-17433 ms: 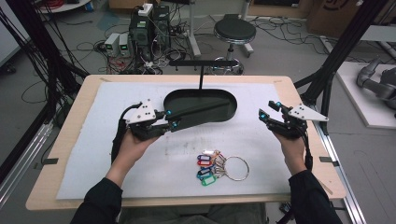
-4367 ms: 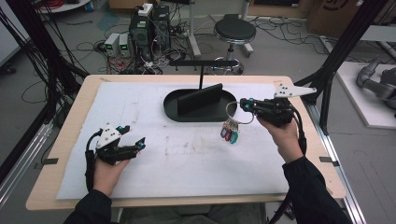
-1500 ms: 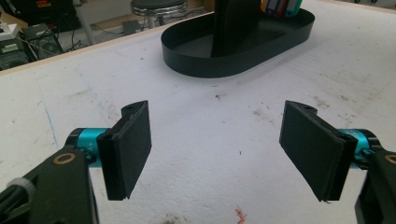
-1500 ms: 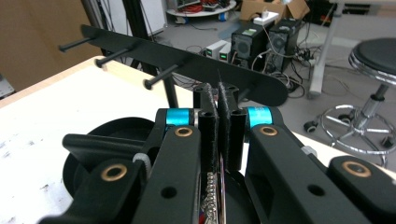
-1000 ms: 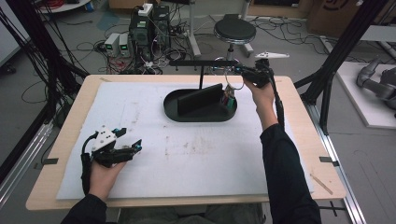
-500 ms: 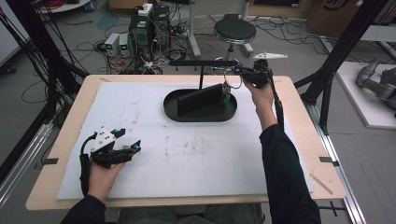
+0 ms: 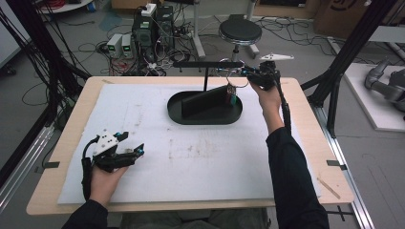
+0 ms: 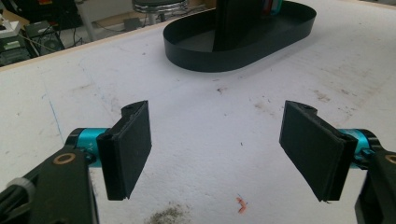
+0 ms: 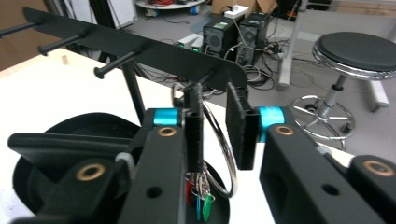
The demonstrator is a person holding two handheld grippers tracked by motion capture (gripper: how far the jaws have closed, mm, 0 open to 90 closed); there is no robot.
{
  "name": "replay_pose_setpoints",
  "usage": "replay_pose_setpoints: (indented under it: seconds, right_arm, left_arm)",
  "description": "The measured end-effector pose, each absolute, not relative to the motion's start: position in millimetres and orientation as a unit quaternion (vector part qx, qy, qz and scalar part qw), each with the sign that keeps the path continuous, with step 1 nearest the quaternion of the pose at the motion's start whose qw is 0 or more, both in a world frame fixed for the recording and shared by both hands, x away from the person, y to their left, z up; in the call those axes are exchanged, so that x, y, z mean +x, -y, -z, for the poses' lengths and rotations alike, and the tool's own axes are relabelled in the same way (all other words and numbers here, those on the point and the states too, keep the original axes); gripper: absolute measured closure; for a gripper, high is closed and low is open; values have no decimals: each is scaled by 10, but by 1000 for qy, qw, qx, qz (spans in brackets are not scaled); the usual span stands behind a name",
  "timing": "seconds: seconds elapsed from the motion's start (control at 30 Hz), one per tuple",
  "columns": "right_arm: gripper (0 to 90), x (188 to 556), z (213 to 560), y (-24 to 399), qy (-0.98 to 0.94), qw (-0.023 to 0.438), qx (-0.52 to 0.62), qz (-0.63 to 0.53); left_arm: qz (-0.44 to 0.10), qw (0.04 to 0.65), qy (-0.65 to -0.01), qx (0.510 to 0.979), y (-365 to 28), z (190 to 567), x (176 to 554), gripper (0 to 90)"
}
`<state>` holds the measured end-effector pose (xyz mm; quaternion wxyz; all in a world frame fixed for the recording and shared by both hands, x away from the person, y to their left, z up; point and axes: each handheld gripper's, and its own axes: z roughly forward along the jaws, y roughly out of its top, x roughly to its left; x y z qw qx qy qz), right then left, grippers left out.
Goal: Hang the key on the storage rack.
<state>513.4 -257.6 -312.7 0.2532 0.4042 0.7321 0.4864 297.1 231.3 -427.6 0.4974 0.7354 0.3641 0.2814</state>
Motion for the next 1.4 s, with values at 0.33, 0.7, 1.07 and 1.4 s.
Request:
replay_pose_setpoints:
  seconds: [0.33, 0.7, 1.07, 1.4]
  right_arm:
    - [548, 5022, 3056, 2638, -735, 261, 412, -471]
    - [494, 4452, 2912, 2777, -740, 256, 383, -489]
    - [440, 3895, 3109, 3043, -712, 233, 371, -549]
    - [387, 3632, 3410, 3195, -709, 241, 372, -548]
  left_arm:
    - [-280, 496, -363, 738, -2297, 4280, 2985, 251]
    - [-280, 495, -356, 742, -2255, 4265, 3016, 251]
    - [-283, 497, -359, 737, -2270, 4248, 3040, 251]
    - [-285, 496, -358, 738, -2258, 4240, 3063, 251]
